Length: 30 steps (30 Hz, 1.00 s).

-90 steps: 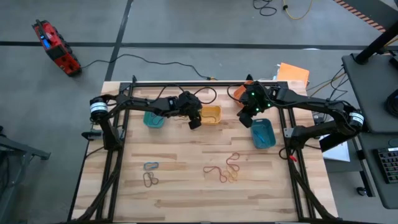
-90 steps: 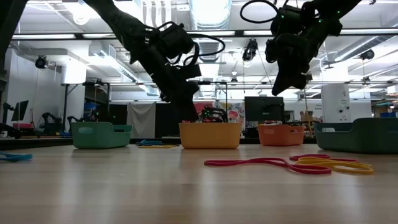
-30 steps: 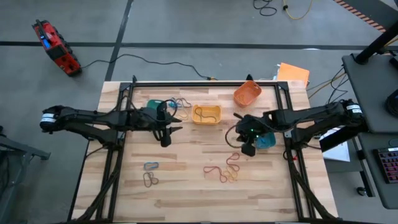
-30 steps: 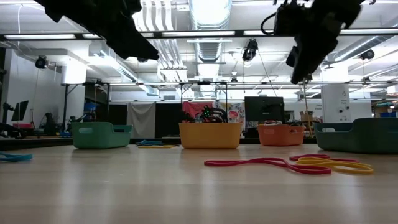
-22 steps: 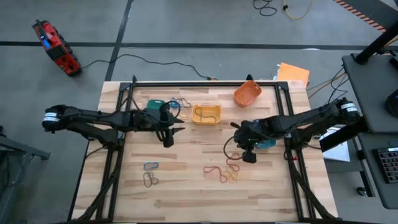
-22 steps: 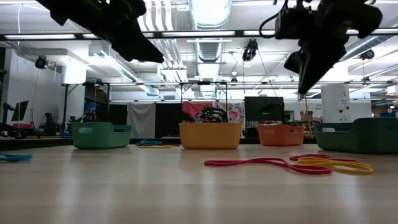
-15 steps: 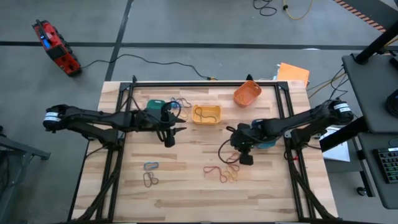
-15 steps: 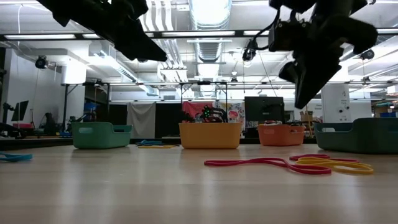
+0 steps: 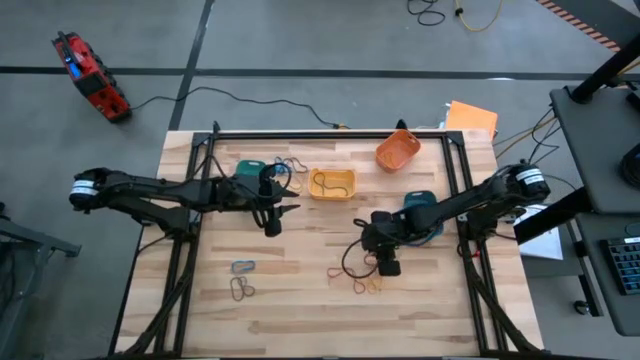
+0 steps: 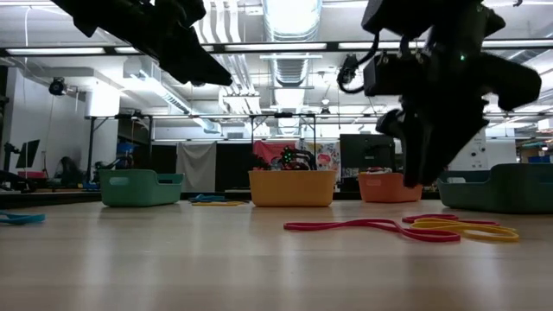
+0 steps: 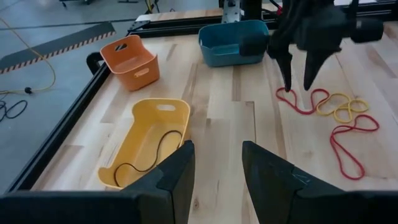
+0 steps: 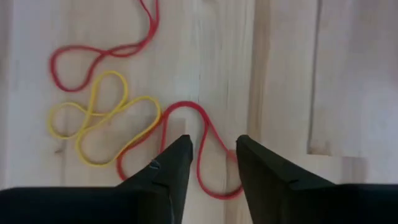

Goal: Sort rubber bands into baskets
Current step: Put the red rubberband into the green bin

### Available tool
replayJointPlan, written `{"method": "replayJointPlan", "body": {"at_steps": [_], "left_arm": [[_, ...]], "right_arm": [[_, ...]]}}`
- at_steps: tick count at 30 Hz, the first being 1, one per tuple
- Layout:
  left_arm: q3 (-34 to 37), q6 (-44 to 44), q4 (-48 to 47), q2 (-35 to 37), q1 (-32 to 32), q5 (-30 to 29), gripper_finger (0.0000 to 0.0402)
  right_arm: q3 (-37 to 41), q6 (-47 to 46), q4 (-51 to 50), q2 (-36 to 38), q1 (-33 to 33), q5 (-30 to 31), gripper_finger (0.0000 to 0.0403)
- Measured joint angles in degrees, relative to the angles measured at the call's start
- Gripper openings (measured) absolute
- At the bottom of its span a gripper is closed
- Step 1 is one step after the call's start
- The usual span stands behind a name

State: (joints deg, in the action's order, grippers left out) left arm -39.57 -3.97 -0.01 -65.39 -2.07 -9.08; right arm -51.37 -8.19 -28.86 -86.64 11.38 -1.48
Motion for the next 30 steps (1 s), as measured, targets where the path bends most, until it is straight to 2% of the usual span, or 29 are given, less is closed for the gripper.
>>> {"method": "replayJointPlan", "body": {"at_steps": [6,12,17,24,30], "left_arm": [[0.0,0.0,0.0,0.0,0.0,0.0,0.0119],[0.0,0.0,0.0,0.0,0.0,0.0,0.0119],[0.0,-0.6,0.1,0.0,0.0,0.0,0.0119],[0.0,-1.2,1.1,0.0,0.0,0.0,0.0119],[0.0,-1.3,1.4,0.0,0.0,0.0,0.0119]], "right_arm": [[0.0,-0.1,1.8,-5.1,0.0,0.0,0.0141],[-0.2,-0.8,2.3,-8.1,0.0,0.2,0.0130],[-0.2,-0.8,2.3,-9.5,0.1,1.8,0.0097],[-0.1,1.5,2.8,-11.3,0.0,4.4,0.0017],[0.1,1.8,4.8,-9.4,0.0,5.6,0.0009]]}}
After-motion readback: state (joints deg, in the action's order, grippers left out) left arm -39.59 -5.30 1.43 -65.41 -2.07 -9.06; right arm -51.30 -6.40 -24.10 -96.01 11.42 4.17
